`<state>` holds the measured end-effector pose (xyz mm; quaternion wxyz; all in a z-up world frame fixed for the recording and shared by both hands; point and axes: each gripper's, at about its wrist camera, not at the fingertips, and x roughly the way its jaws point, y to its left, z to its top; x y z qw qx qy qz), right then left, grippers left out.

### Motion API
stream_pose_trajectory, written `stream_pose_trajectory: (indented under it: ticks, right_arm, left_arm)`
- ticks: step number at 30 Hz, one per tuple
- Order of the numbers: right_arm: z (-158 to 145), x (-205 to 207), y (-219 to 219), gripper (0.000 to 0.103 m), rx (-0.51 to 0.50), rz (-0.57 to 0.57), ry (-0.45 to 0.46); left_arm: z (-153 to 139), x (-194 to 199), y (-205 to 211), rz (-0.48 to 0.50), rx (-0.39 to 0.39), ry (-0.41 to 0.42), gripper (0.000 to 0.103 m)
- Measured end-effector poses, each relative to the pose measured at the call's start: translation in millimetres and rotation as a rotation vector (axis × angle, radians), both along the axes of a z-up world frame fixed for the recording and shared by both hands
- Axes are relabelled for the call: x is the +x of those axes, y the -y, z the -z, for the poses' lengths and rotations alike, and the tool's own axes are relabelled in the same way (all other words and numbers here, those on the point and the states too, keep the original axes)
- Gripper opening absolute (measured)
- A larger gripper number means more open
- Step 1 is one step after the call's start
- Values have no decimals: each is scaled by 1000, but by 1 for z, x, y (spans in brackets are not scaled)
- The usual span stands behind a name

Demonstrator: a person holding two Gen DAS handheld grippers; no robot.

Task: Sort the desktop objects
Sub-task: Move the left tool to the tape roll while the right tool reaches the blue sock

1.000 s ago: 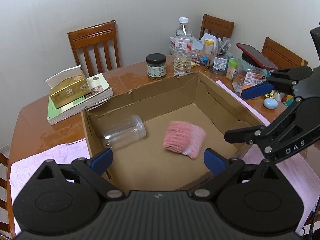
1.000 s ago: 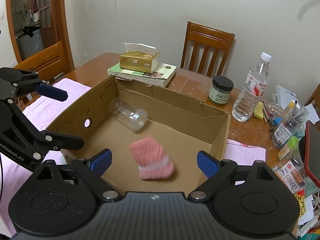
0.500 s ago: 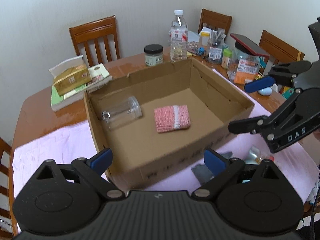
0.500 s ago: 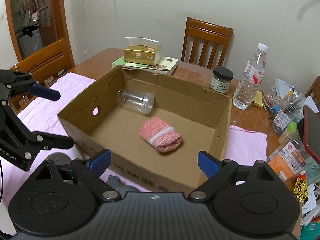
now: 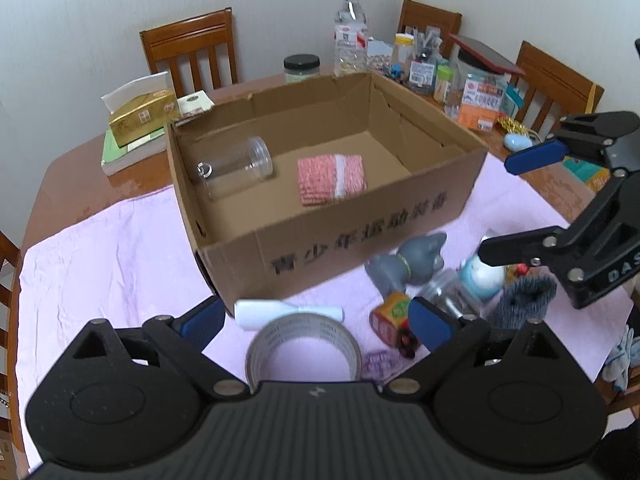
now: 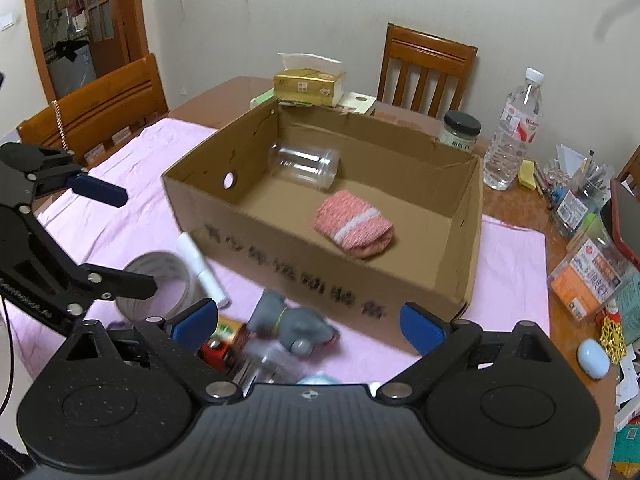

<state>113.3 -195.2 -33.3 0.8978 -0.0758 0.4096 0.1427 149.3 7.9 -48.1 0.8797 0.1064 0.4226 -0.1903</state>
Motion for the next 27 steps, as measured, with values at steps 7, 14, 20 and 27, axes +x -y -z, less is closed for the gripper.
stream_pose_trajectory:
  ticks: [7, 14, 20, 27]
  right_arm:
    - [3, -24, -6, 101, -1, -3, -13]
    - [12, -39, -7, 102, -9, 21, -41]
    - [27, -51, -8, 103, -33, 29, -73]
    - [44, -59, -3, 102, -12, 82, -113]
  left_arm:
    - [16, -6, -2, 13, 14, -28, 98]
    - [32, -4, -4, 2, 27, -45, 98]
    - [42, -2, -6, -4, 12, -65, 98]
    - [48, -1, -8, -14, 16, -63, 98]
